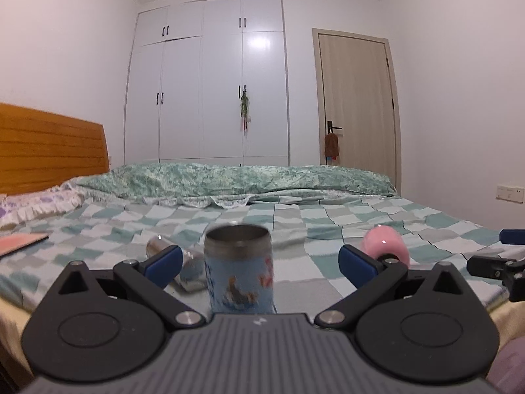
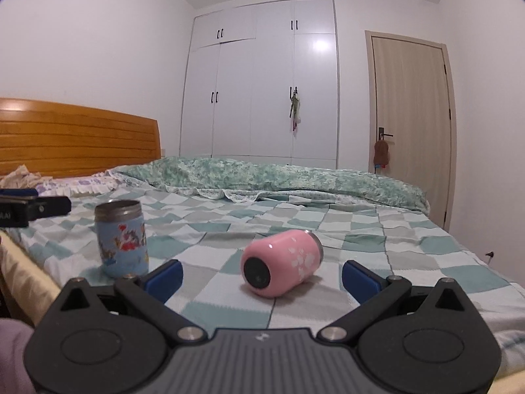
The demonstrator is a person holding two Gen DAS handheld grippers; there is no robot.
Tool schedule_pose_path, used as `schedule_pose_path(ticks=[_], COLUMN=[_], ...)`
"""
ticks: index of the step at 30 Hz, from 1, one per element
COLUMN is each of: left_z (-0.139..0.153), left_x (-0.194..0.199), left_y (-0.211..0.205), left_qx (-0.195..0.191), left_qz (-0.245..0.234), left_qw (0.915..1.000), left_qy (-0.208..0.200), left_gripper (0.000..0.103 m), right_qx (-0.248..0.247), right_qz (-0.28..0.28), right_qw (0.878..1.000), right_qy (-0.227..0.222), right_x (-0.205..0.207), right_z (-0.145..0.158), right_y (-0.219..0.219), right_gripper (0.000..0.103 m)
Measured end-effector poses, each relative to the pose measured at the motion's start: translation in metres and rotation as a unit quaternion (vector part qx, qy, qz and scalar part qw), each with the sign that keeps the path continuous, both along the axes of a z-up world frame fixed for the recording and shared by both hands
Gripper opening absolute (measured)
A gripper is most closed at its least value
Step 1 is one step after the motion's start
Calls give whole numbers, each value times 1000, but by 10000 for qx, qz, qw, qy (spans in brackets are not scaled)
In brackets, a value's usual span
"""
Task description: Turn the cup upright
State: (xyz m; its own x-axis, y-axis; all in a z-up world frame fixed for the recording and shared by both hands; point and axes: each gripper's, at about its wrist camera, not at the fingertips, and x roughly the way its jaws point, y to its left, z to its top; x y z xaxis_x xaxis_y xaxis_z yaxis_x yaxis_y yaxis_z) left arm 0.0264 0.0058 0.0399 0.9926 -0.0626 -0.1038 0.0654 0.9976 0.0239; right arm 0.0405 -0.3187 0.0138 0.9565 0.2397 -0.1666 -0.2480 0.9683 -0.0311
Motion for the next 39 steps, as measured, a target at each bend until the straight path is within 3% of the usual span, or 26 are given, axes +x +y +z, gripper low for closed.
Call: schedule_pose_path(ticks=[8, 14, 39], left_z=[-33, -33, -34], left_x=[-14, -17, -17], left_y=[-11, -10, -8], left_qx=[51, 85, 116], left_qz=[220, 278, 172], left_qw=[9996, 9990, 9993], left_qy=[-187, -339, -319], left_gripper=[103, 103, 103], right_qx=[-179, -189, -172], right_qz=[-258, -369, -384], right_qw=[9992, 9979, 9980], right_qy=[-228, -507, -479], right_x=[-32, -41, -38], right_z=[-13, -17, -19], right_y=[-6, -10, -9], right_gripper=[103, 103, 103])
